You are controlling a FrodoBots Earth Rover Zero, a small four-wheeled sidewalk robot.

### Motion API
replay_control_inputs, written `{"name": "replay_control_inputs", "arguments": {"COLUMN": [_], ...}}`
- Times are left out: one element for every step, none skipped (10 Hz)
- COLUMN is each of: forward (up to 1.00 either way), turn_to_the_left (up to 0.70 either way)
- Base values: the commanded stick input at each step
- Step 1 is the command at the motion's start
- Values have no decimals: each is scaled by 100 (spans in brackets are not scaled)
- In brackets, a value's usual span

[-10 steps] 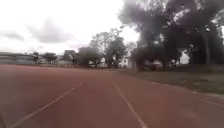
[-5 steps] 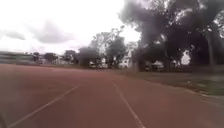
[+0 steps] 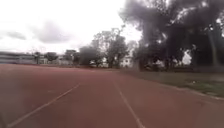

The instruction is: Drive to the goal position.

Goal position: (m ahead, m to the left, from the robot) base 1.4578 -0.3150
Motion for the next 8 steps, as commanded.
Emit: {"name": "replay_control_inputs", "arguments": {"forward": [67, 67, 67, 67, 68, 68, 67, 67], "turn_to_the_left": [0, 0, 0, 0, 0, 0, 0, 0]}}
